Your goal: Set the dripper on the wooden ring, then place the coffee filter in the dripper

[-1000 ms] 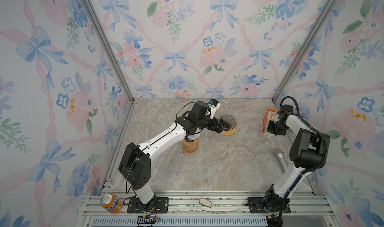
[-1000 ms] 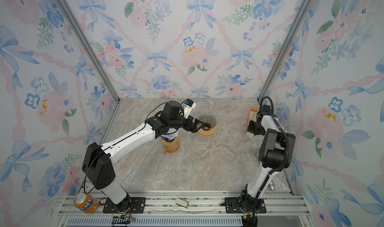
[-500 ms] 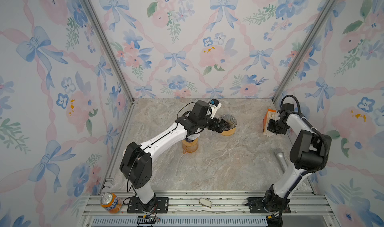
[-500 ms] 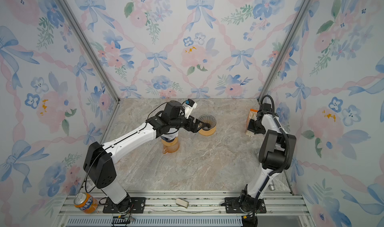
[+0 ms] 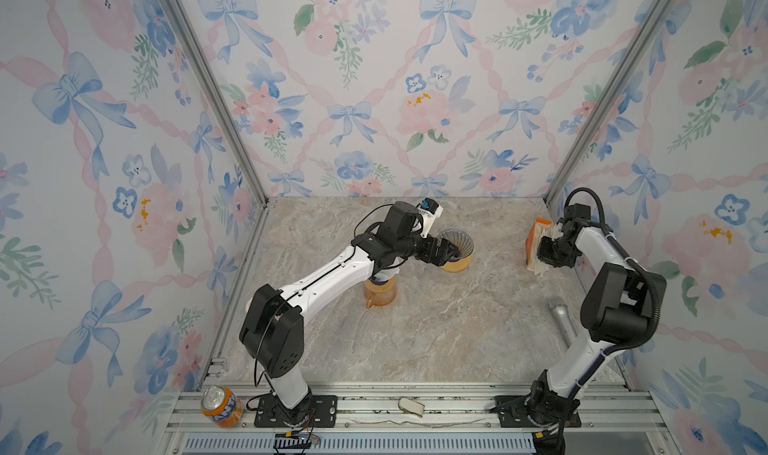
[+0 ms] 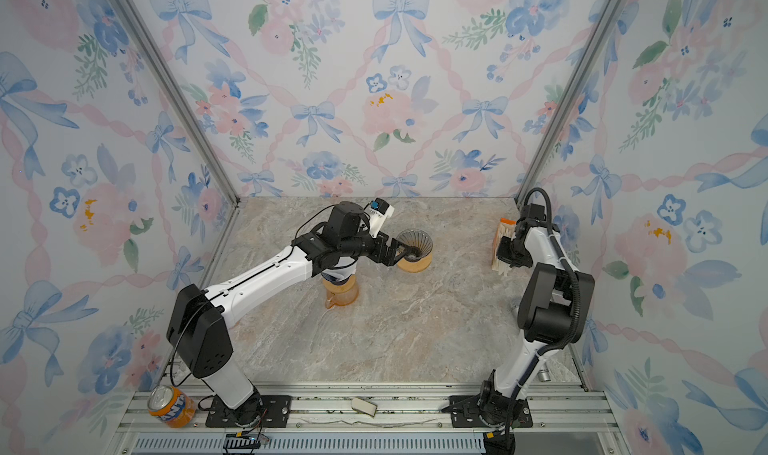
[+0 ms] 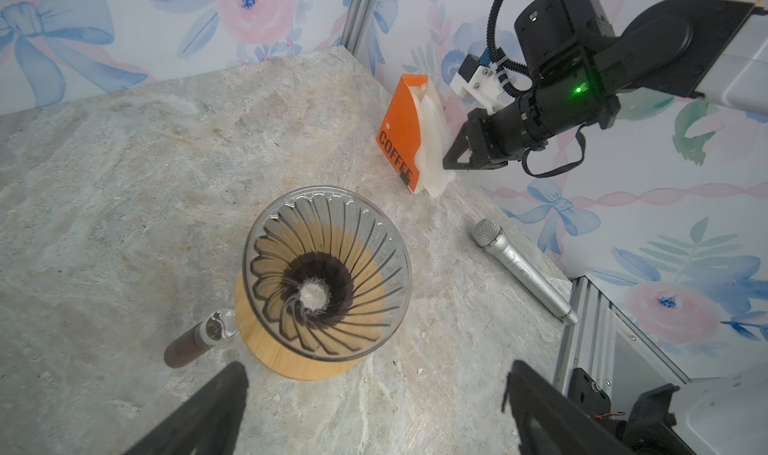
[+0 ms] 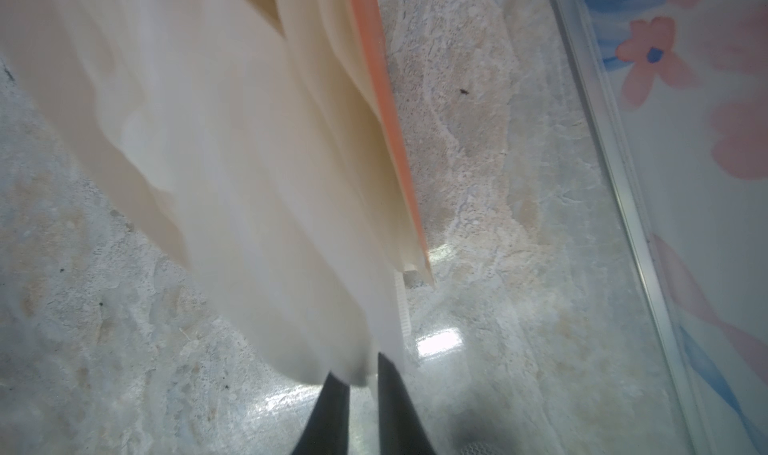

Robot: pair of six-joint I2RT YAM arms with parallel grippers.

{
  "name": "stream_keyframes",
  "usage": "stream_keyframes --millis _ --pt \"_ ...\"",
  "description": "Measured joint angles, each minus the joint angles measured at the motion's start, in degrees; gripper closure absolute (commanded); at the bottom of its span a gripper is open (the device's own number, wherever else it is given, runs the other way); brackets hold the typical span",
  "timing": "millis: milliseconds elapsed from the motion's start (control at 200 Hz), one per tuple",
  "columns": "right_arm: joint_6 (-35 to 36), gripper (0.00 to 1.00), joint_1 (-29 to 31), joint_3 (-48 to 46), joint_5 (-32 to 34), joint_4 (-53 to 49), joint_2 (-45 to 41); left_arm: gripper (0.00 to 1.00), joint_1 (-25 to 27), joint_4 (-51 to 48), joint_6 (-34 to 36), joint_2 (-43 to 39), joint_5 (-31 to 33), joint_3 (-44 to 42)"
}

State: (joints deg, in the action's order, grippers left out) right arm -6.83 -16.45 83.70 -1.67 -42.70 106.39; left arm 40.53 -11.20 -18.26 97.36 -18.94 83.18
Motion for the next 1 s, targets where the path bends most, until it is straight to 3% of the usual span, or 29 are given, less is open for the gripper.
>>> stream_keyframes --millis 395,615,1000 --pt "-0.68 0.82 -3.06 -1.57 -2.43 0.5 -3.41 0.02 0.0 0.0 0.02 0.0 -0.24 0.0" --pt "-1.25 0.75 -7.48 -5.14 -5.27 1.36 -5.16 0.02 0.22 0.0 0.04 0.09 -0.85 0.0" --pt "-1.25 0.76 -7.39 -6.38 -8.48 1.81 -1.95 0.02 0.31 0.0 0.24 1.62 -1.73 0.02"
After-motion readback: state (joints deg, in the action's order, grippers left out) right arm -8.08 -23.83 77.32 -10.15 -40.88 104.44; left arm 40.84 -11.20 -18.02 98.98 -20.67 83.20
